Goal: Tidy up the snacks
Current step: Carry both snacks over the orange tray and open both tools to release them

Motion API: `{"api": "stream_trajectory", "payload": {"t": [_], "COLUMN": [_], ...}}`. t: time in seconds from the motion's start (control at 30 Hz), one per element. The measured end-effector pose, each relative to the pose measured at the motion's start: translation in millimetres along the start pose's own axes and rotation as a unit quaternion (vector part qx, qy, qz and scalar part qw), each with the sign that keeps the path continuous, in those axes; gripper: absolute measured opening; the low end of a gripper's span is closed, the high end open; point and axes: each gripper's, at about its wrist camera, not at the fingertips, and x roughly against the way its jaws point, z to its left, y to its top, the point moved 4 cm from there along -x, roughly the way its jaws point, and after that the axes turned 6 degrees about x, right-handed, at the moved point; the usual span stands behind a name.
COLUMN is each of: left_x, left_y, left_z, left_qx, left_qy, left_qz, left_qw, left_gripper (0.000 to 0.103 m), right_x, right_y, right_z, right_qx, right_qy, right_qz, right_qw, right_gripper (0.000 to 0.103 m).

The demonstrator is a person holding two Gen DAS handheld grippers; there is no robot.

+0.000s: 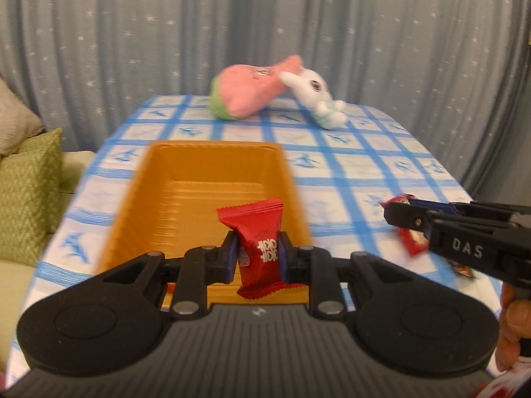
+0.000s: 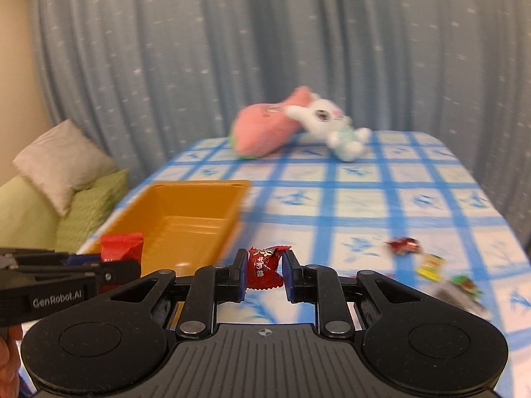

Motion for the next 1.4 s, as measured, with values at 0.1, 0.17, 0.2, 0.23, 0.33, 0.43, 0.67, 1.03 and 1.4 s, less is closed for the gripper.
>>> {"api": "stream_trajectory", "payload": {"t": [0.1, 0.17, 0.2, 0.23, 0.33, 0.43, 0.67, 1.03, 1.4], "left_x": [0, -2, -4, -6, -13, -22, -40, -55, -45], "left_y": [6, 9, 10, 11, 12, 12, 3, -3, -1], "left_z": [25, 39, 45, 50, 60, 65, 72, 76, 91], "left_qx": [0.007, 0.011, 0.013, 0.013, 0.009, 0.009, 0.009, 0.000, 0.012], "left_qy": [0.014, 0.020, 0.022, 0.023, 0.030, 0.030, 0.027, 0.025, 0.036], "left_qz": [-0.003, -0.002, -0.001, 0.000, 0.004, 0.008, 0.020, 0.029, 0.023], "left_qw": [0.9999, 0.9997, 0.9997, 0.9996, 0.9995, 0.9995, 0.9994, 0.9993, 0.9990], "left_gripper": [0.022, 0.022, 0.022, 0.022, 0.022, 0.022, 0.022, 0.030, 0.030], "right_x": [-12, -21, -25, -29, -40, -50, -70, -84, -88], "right_y": [3, 4, 4, 5, 6, 5, 1, -3, -4], "right_z": [22, 33, 37, 41, 49, 54, 63, 65, 71], "right_qx": [0.019, 0.026, 0.027, 0.029, 0.033, 0.033, 0.037, 0.040, 0.045], "right_qy": [0.018, 0.026, 0.030, 0.032, 0.038, 0.043, 0.051, 0.056, 0.065], "right_qz": [0.002, 0.005, 0.006, 0.008, 0.012, 0.018, 0.034, 0.045, 0.047], "right_qw": [1.000, 0.999, 0.999, 0.999, 0.999, 0.998, 0.997, 0.997, 0.996], "right_gripper": [0.022, 0.022, 0.022, 0.022, 0.022, 0.022, 0.022, 0.022, 0.022]}}
